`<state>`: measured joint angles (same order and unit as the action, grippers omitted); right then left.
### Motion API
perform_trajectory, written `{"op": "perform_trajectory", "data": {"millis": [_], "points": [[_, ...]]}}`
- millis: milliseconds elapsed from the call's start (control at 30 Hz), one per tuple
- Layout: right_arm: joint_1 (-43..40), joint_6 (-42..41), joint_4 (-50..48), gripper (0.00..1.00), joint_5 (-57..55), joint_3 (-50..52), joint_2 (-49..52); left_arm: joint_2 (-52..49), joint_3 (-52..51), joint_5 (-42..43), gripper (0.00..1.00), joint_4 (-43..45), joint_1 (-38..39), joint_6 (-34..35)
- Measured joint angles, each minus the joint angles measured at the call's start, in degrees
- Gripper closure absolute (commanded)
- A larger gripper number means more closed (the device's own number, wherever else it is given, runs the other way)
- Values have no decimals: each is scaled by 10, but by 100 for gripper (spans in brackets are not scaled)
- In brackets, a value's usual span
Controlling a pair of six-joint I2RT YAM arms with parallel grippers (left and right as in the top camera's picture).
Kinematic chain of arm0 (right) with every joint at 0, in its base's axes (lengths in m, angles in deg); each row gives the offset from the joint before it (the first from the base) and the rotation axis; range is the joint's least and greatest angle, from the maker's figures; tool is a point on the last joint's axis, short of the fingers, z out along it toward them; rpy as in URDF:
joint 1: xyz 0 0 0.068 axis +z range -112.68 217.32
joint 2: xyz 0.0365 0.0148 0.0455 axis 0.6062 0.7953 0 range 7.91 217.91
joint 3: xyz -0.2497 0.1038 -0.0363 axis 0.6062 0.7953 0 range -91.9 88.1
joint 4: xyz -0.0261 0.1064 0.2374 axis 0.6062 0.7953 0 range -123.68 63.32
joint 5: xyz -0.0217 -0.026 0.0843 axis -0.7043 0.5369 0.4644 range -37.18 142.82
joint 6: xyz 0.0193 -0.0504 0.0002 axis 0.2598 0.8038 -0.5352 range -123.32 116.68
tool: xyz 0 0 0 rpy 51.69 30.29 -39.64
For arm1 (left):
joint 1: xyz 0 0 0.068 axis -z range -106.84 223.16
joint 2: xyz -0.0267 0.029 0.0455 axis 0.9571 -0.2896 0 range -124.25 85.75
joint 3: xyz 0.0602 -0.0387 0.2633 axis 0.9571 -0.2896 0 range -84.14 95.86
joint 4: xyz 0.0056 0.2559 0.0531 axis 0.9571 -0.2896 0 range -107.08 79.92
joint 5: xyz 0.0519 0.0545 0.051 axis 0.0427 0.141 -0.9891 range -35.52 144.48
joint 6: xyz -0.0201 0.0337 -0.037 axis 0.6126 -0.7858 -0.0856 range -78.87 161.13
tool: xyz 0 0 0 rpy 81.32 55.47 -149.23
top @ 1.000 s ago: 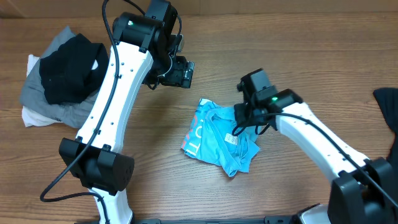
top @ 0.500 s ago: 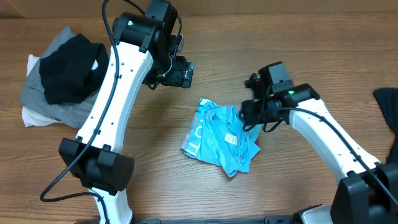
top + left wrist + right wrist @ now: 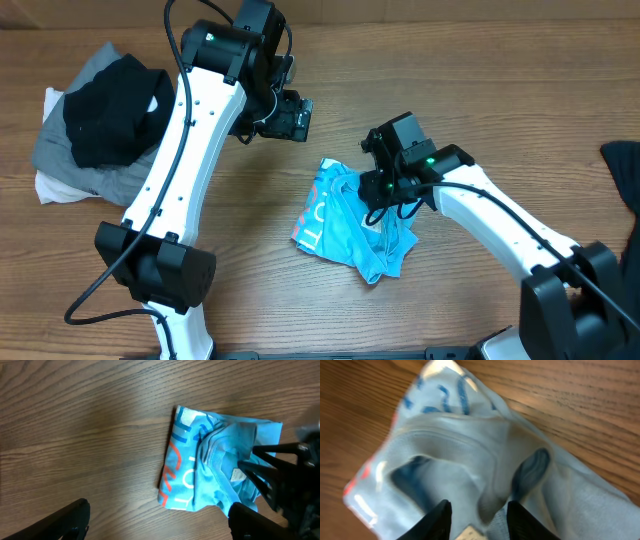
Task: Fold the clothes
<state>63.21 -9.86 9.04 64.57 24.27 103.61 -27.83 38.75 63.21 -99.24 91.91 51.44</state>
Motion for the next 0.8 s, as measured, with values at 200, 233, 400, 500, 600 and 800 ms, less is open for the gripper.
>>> {"op": "perform_trajectory", "data": {"millis": [200,233,400,500,600,800], "points": [[0,-5,0,69,1,3,7,0,0,0,9,0,0,0],[0,-7,-1,71,3,3,7,0,0,0,9,0,0,0],[0,-15,-24,96,3,3,7,0,0,0,9,0,0,0],[-1,-28,-24,96,-28,3,7,0,0,0,9,0,0,0],[-11,-33,2,96,-52,3,7,0,0,0,8,0,0,0],[-66,-38,42,96,-77,0,3,0,0,0,7,0,0,0]]}}
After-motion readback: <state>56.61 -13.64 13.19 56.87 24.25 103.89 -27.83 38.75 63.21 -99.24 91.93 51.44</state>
